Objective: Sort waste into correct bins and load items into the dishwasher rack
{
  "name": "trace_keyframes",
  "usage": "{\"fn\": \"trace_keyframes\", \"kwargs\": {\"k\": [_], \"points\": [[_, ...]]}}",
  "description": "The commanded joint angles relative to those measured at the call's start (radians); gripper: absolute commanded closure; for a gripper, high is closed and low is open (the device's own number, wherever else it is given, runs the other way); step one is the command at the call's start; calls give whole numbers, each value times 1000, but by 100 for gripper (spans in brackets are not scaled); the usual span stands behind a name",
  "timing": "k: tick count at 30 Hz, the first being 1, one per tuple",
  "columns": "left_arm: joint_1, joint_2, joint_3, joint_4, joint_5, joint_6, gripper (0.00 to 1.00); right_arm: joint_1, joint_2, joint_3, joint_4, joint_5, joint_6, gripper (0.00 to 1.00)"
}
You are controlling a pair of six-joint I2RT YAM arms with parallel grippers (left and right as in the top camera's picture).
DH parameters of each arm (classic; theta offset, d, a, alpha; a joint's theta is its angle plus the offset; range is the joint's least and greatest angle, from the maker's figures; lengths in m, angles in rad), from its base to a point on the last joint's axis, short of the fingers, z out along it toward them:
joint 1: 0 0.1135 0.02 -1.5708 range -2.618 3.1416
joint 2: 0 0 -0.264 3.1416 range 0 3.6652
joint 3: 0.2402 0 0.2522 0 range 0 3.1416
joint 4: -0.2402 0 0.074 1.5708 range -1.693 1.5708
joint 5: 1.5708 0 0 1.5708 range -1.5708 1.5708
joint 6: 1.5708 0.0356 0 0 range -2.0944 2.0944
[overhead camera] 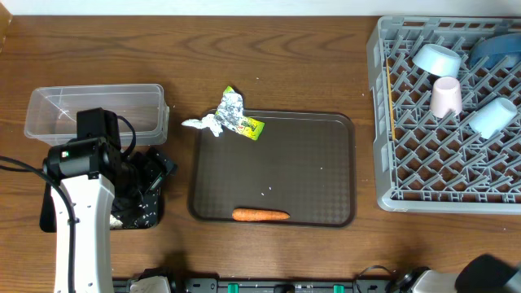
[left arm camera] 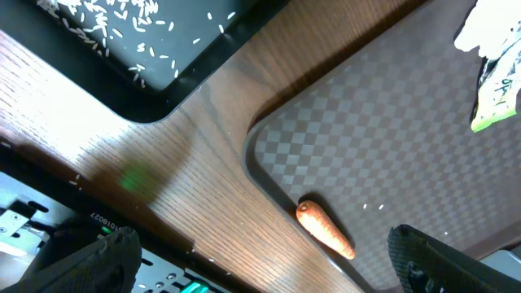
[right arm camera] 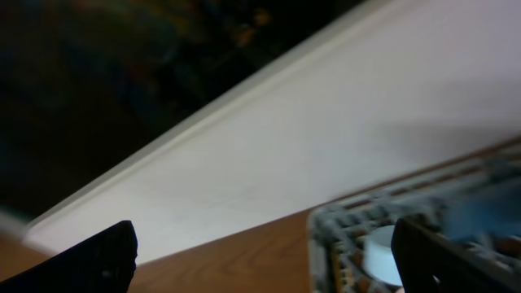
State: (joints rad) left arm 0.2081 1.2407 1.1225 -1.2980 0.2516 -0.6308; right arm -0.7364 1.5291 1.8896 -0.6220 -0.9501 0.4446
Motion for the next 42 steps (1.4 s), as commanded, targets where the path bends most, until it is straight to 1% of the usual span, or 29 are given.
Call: {"fn": "trace_keyframes", "kwargs": {"k": [1,4,7,9,12,14,16,18,21,25,29,33,42], "points": [[5,-1,11,-3,-10,6,0,5,-78,6,-20,-264,-14,1],[5,-1,11,-3,-10,6,0,32,-130,6,-23,-373,-16,1],[5,-1,11,-3,-10,6,0,90,-168,6,-46,-421,-16,1],[5,-1,11,-3,-10,6,0,140,-188,6,-112,-416,-26,1],[5,-1,11,-3,-10,6,0,224,-207,6,-255,-366,-104,1],[5,-1,11,-3,-10,6,0,292,-214,6,-404,-223,-148,1],[5,-1,11,-3,-10,6,0,373,-214,6,-535,-21,-182,4],[5,-1,11,-3,-10,6,0,471,-210,6,-629,172,-234,7],[5,-1,11,-3,-10,6,0,629,-202,6,-710,374,-285,6],[5,-1,11,-3,-10,6,0,853,-182,6,-753,548,-290,5],[5,-1,11,-3,-10,6,0,1040,-136,6,-759,639,-275,4],[5,-1,11,-3,-10,6,0,1160,-69,6,-759,647,-258,3],[5,-1,11,-3,-10,6,0,1349,110,6,-769,647,-260,2]]}}
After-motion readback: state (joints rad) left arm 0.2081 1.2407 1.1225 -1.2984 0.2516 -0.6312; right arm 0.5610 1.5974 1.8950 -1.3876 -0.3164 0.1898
